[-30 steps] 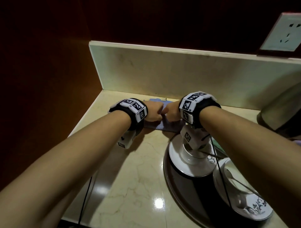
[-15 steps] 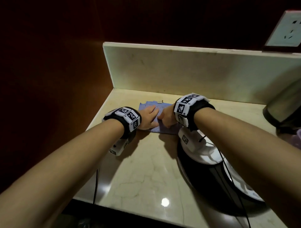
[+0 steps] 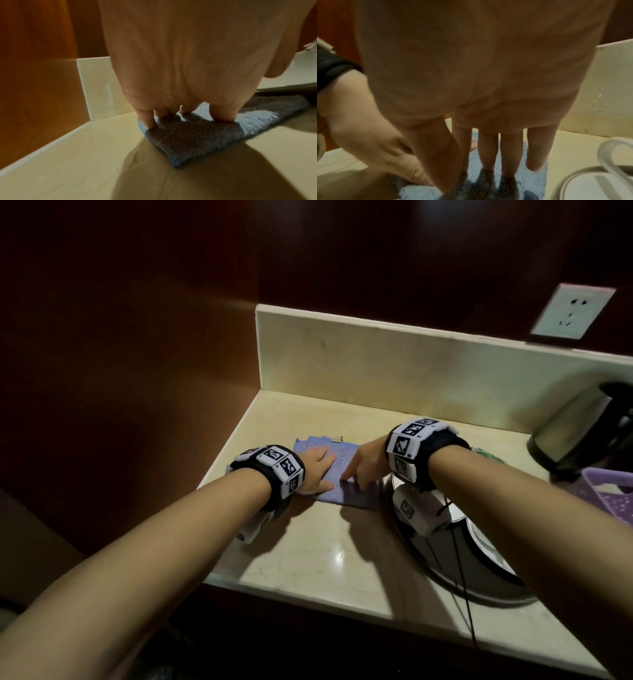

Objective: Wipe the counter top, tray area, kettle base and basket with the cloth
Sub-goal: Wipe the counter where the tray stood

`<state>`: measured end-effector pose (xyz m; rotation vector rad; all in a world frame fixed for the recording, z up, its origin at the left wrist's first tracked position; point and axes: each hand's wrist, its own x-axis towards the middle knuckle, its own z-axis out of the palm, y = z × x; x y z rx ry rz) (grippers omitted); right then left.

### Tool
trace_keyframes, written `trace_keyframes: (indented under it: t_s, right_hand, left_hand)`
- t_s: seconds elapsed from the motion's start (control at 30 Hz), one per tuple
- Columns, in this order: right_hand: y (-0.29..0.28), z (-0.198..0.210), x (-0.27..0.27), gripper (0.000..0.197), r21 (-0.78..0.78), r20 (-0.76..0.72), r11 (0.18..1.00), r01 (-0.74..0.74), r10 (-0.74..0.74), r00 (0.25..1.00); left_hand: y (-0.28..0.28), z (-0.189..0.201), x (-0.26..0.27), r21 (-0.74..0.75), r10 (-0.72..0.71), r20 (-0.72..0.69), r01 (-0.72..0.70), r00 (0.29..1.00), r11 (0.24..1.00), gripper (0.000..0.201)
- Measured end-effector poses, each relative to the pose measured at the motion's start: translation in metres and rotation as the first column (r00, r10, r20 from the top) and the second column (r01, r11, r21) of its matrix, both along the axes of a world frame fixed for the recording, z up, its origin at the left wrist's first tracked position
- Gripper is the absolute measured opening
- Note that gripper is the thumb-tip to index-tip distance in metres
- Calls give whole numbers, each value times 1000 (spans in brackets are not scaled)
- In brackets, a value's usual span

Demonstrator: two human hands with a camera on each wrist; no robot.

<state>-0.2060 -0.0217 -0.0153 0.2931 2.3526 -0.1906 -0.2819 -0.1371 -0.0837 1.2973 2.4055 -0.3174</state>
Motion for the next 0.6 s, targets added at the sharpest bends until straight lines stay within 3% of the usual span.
trace_keyframes:
  t_s: [0.13, 0.23, 0.33, 0.6]
  right_hand:
    - [-5, 9, 10, 55, 166, 37, 984, -59, 53, 998]
    - [-11, 12, 15, 54, 149, 52, 986, -70, 63, 997]
    - [-11, 14, 18, 53, 161, -45, 987, -30, 37, 998]
    - [-13, 38, 14, 54, 193, -130, 981, -14, 40, 991]
  left_hand:
    - [-5, 2, 7, 0, 23, 18, -23, 1000, 1000, 73]
    - [-11, 2, 11, -9, 28, 34, -28, 999, 1000, 74]
    - [-17, 2, 14, -14, 27, 47, -27, 998, 1000, 75]
    - [-27, 5, 22, -15, 4, 38, -4, 999, 1000, 75]
